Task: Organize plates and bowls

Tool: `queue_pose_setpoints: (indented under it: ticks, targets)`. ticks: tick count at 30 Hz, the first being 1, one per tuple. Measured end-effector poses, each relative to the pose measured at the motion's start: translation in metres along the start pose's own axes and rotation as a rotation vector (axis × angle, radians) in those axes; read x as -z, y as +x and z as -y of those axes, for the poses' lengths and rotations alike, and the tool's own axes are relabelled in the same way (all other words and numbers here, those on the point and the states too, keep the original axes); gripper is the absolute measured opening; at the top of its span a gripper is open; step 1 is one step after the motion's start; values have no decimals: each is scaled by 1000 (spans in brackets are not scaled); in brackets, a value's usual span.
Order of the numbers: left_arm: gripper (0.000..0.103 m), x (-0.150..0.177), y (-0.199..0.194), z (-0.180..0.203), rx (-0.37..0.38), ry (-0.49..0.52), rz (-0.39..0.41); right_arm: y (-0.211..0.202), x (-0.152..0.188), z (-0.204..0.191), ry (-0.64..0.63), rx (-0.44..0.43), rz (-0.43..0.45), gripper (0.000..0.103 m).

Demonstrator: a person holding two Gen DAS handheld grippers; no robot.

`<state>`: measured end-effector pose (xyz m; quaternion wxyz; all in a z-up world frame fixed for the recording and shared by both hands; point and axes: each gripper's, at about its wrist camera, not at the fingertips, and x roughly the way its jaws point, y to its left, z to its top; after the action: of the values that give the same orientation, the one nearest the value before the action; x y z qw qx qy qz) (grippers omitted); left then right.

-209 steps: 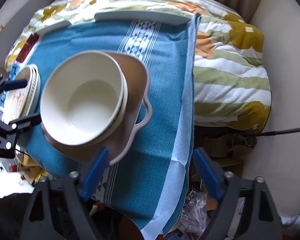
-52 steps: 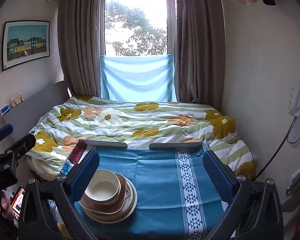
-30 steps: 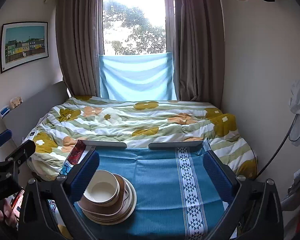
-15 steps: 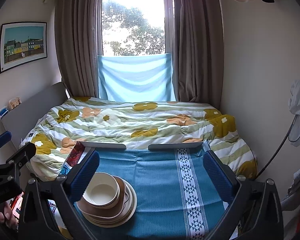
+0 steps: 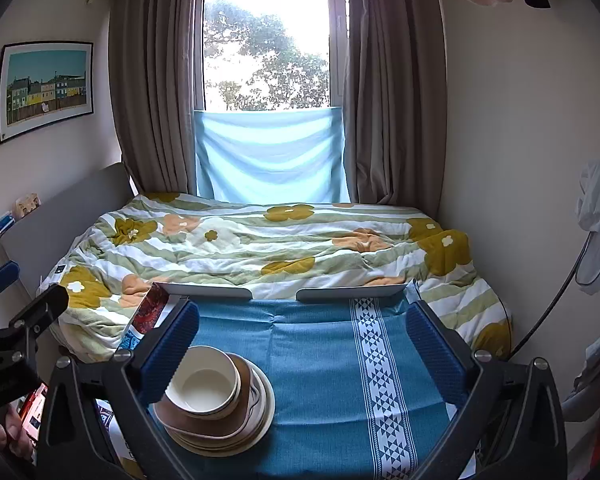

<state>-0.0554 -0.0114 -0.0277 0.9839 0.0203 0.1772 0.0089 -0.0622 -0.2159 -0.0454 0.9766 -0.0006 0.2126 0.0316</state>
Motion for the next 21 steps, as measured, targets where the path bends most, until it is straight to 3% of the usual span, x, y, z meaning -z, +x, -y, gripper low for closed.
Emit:
queue_pose_setpoints:
  ticks: [21]
  targets:
    - [103,2,-4,-5,4,13,-2,1,-3,4,-1,-2,1,103]
